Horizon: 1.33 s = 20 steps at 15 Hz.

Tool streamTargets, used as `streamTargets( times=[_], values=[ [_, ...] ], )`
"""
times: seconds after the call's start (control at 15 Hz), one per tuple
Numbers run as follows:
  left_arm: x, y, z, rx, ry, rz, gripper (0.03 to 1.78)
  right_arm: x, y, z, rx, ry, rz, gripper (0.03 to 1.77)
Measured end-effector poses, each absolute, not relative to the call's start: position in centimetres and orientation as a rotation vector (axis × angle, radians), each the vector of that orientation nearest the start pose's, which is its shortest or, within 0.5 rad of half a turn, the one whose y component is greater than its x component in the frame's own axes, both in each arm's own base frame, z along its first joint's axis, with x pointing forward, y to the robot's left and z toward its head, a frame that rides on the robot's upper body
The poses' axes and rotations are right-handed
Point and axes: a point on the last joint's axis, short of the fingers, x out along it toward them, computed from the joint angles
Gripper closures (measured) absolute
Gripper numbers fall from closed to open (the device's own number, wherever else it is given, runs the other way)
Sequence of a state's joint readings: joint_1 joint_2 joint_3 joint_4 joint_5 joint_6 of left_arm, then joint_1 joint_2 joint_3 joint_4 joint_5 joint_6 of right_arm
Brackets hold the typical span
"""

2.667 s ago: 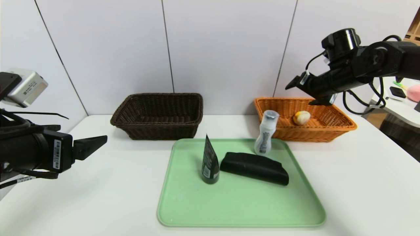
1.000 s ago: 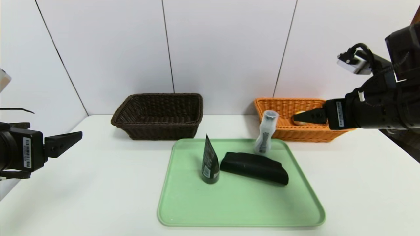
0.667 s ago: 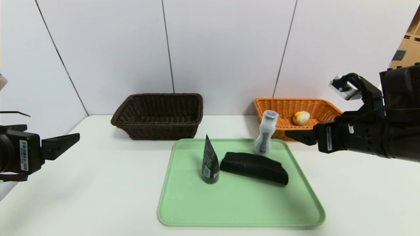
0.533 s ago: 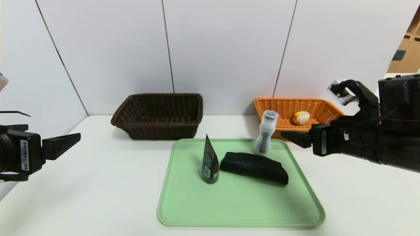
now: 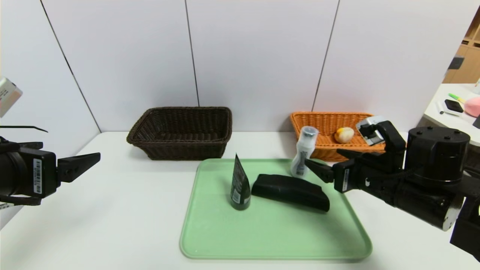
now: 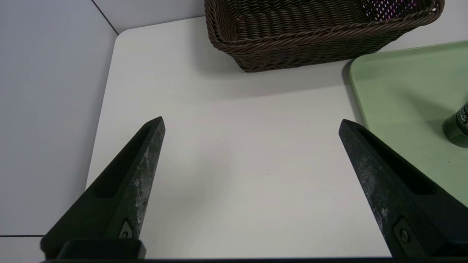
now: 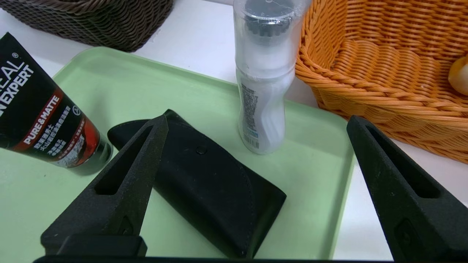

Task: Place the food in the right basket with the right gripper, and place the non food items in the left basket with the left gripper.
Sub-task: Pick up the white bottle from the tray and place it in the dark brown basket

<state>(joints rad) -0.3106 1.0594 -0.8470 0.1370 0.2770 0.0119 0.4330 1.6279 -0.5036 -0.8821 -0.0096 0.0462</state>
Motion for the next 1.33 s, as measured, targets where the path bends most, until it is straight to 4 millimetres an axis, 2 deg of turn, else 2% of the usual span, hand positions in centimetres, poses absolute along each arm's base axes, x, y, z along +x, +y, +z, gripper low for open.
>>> streamTargets(
  times=[0.27, 0.8, 1.13, 1.33],
  values=[
    [13.3, -3.6, 26.2, 0.115, 0.342, -0.039, 0.12, 24.1, 11.4, 13.6, 0.000, 0.233, 0.423, 0.11],
    [13.4, -3.7, 26.2, 0.116, 0.347, -0.040, 0.12, 24.1, 11.4, 12.4, -0.001, 0.248, 0.417, 0.10],
    [13.4, -3.7, 26.2, 0.116, 0.347, -0.040, 0.12, 25.7, 12.0, 11.5, 0.025, 0.141, 0.416, 0.10],
    [13.4, -3.7, 26.2, 0.116, 0.348, -0.040, 0.12, 26.3, 12.3, 10.3, 0.027, 0.149, 0.414, 0.10]
  ],
)
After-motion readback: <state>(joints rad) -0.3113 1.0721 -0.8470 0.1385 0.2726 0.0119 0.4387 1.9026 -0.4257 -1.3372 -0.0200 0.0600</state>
